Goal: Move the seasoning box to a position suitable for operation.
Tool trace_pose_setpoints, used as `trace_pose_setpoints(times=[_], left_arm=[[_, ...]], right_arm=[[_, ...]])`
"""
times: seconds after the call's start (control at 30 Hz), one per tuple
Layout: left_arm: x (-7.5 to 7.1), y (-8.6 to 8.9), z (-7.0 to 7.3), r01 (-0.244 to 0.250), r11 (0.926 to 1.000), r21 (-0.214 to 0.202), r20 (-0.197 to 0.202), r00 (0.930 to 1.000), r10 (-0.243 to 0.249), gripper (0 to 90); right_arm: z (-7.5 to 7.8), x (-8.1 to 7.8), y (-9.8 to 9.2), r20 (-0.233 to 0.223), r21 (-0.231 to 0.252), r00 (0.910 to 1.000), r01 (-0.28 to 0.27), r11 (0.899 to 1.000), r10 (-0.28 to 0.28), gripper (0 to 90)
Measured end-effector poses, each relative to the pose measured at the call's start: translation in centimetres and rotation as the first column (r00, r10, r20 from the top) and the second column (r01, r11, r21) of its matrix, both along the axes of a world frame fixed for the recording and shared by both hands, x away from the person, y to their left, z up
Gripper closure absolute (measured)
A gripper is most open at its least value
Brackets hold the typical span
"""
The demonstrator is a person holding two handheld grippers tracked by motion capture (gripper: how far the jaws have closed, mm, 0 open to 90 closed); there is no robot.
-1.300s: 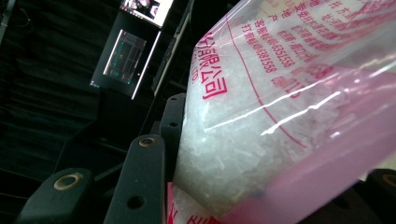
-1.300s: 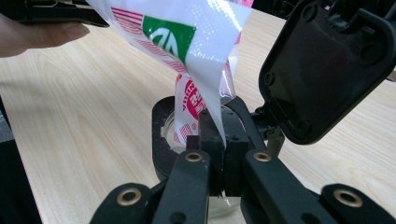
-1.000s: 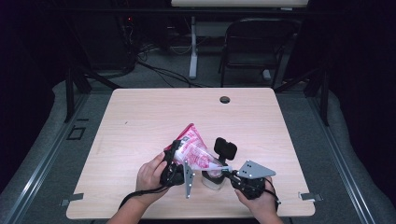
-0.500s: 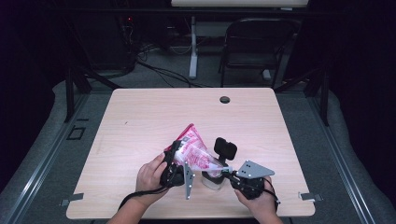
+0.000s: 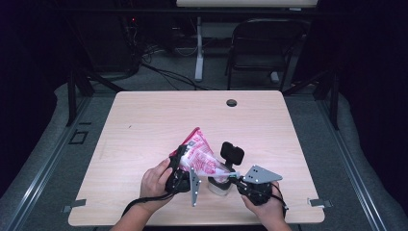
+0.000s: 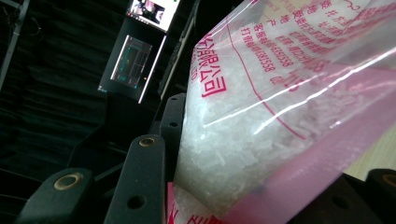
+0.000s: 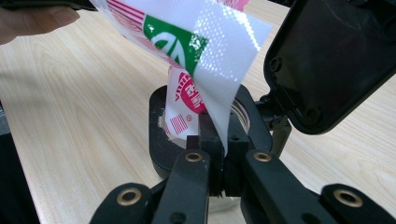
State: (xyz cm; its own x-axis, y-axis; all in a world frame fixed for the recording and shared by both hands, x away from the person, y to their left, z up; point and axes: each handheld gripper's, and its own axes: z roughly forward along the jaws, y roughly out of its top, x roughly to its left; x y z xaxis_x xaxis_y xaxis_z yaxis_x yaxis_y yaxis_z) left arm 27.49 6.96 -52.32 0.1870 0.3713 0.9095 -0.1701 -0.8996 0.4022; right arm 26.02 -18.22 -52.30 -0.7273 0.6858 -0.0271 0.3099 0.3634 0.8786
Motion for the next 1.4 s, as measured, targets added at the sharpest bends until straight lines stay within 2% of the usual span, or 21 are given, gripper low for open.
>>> trace_pose_setpoints(times=[0.43,0.47,0.6,1.0,1.3,1.4], left_arm=[[-0.22,-0.13,-0.14,-0.007,0.9999,0.012,0.017,0.9998,0.007,66.1],[-0.26,-0.12,-0.08,-0.013,0.9996,0.024,0.020,0.9997,0.012,66.1],[-0.29,-0.17,-0.13,-0.010,0.9998,0.018,0.020,0.9997,0.010,66.1],[-0.50,-0.28,0.00,-0.016,0.9985,0.053,0.050,0.9987,0.013,66.1],[-0.60,-0.33,0.03,-0.017,0.9981,0.058,0.065,0.9978,0.013,66.1],[-0.58,-0.33,-0.02,-0.018,0.9984,0.053,0.055,0.9984,0.015,66.1]], right_arm=[[-0.11,0.10,-0.03,-0.002,-0.008,1.0000,0.001,1.000,-0.001,89.9],[-0.12,0.12,-0.03,-0.003,-0.007,1.0000,0.001,1.000,-0.001,89.9],[-0.15,0.14,-0.02,-0.003,-0.007,1.0000,0.002,1.000,-0.002,89.9],[-0.22,0.10,-0.02,0.001,-0.013,1.0000,0.003,1.000,-0.003,89.8],[-0.23,0.07,0.02,0.001,-0.014,1.0000,0.005,1.000,-0.005,89.8],[-0.26,0.08,0.05,0.001,-0.016,1.0000,0.006,1.000,-0.006,89.7]])
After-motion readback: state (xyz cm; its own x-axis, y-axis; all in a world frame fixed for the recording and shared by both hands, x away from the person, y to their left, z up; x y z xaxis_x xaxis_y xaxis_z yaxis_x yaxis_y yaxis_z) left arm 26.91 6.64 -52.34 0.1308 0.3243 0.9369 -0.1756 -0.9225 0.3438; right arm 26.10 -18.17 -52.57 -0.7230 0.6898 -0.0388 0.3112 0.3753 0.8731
